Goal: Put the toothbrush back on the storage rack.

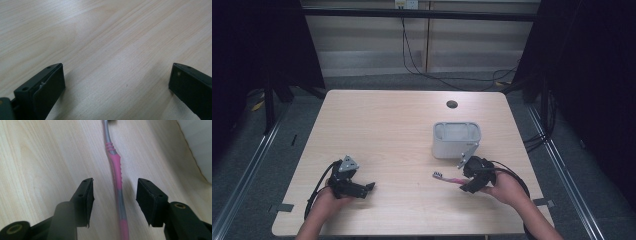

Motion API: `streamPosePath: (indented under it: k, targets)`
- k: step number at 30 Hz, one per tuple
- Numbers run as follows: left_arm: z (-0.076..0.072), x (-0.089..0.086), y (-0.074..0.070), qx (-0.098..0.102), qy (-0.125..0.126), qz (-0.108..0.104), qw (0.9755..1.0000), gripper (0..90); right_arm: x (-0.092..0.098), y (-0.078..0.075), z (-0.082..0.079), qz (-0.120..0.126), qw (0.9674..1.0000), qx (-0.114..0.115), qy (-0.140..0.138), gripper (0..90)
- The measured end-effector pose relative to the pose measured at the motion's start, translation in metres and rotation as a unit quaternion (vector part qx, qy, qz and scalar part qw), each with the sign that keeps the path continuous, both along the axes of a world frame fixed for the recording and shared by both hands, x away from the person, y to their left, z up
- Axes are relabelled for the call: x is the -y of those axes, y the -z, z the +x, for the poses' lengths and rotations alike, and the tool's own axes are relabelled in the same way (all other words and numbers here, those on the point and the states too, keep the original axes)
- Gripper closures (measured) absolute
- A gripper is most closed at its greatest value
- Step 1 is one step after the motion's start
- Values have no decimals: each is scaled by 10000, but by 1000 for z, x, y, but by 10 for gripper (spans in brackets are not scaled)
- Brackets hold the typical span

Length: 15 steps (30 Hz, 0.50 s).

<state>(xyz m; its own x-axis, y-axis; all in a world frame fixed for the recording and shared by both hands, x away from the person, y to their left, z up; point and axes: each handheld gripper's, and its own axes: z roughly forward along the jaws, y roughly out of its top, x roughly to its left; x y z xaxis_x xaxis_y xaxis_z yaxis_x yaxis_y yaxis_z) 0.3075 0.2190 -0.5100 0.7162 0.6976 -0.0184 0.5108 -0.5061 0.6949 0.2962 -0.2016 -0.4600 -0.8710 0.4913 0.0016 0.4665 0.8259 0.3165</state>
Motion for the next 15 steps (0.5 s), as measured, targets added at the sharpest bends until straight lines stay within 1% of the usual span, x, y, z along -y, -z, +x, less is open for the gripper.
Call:
streamPosePath:
  k: [3, 4, 5, 6, 7, 10, 11, 12, 14, 15]
  targets:
    - [0, 0, 0, 1, -1, -2, 10000, 1, -4, 1, 2, 3, 10000, -58, 11, 522]
    - [0, 0, 0, 1, -8, -8, 10000, 1, -5, 2, 3, 4, 10000, -25, -63, 526]
    - [0, 0, 0, 0, -1, -2, 10000, 1, -8, 2, 3, -35, 10000, -58, -6, 533]
    - [0, 0, 0, 0, -1, -2, 10000, 1, -8, 2, 3, -35, 10000, -58, -6, 533]
    - [0, 0, 0, -1, -1, -2, 10000, 1, -10, 2, 5, -46, 10000, -49, -73, 543]
    - [0, 0, 0, 0, -1, -1, 10000, 1, -12, 2, 6, -64, 9999, -61, -99, 552]
    - [0, 0, 0, 1, -14, -14, 10000, 1, -15, 2, 7, -71, 9999, -98, -68, 573]
    - [0, 0, 0, 1, -14, -14, 10000, 1, -15, 2, 7, -71, 9999, -98, -68, 573]
    - [0, 0, 0, -1, -1, -2, 10000, 1, -16, 3, 8, -67, 9999, -106, -119, 585]
    - [0, 0, 0, -1, 0, -1, 10000, 1, -18, 3, 9, -100, 9998, -163, -87, 597]
